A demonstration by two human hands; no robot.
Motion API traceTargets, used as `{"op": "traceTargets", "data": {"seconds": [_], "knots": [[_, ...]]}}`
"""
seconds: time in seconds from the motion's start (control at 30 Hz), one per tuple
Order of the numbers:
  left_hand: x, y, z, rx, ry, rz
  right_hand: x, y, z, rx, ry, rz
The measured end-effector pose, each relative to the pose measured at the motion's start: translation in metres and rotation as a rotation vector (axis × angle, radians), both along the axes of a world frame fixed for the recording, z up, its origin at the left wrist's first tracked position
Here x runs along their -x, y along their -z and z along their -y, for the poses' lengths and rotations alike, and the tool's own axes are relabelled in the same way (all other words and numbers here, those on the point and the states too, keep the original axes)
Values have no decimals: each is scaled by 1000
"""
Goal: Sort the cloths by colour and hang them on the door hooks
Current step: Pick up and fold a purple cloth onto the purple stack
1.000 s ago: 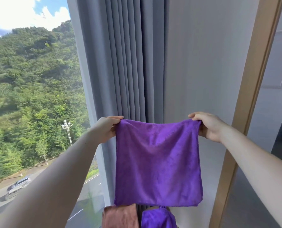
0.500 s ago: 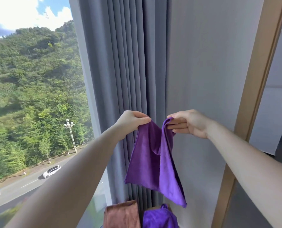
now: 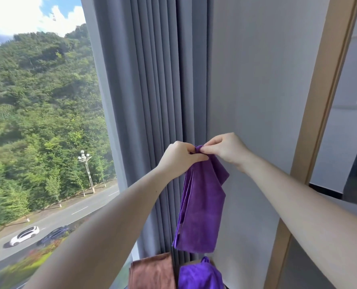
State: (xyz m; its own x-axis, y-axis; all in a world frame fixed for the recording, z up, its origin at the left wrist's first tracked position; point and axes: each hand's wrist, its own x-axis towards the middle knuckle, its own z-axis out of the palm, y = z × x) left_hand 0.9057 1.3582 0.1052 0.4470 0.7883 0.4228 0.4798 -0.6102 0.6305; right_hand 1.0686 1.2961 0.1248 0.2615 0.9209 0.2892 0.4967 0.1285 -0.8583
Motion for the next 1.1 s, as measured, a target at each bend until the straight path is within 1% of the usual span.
{"op": "traceTargets", "data": {"seconds": [0.1, 0.17, 0.3, 0.37, 0.43, 0.5, 0.67, 0.77, 0.8, 0.87, 0.9, 1.03, 1.1], "knots": [[1, -2, -2, 12, 34, 38, -9, 2, 0, 37, -78, -30], [3, -5, -3, 7, 57, 47, -17, 5, 2, 119, -131, -14], [8, -12, -5, 56, 81, 115, -30, 18, 7, 388, -251, 60], [12, -17, -6, 74, 88, 142, -35, 28, 6, 494, -258, 130], [17, -21, -7, 87, 106, 159, -39, 36, 6, 555, -232, 237], [22, -24, -9, 97, 112, 156, -44, 39, 5, 543, -188, 287], [38, -23, -24, 91, 43, 52, -53, 28, 6, 432, -136, 279], [49, -19, -33, 129, -9, -51, -58, 14, 7, 373, -142, 223], [51, -17, -34, 154, -10, -53, -60, 9, 7, 351, -153, 187], [54, -13, -34, 234, 13, 42, -62, -1, 8, 309, -170, 147], [55, -11, -35, 260, 23, 86, -63, -6, 8, 292, -164, 157], [52, -9, -32, 286, 75, 136, -70, -15, 6, 272, -101, 252], [49, -11, -31, 328, 112, 218, -75, -15, 7, 250, -83, 232]]}}
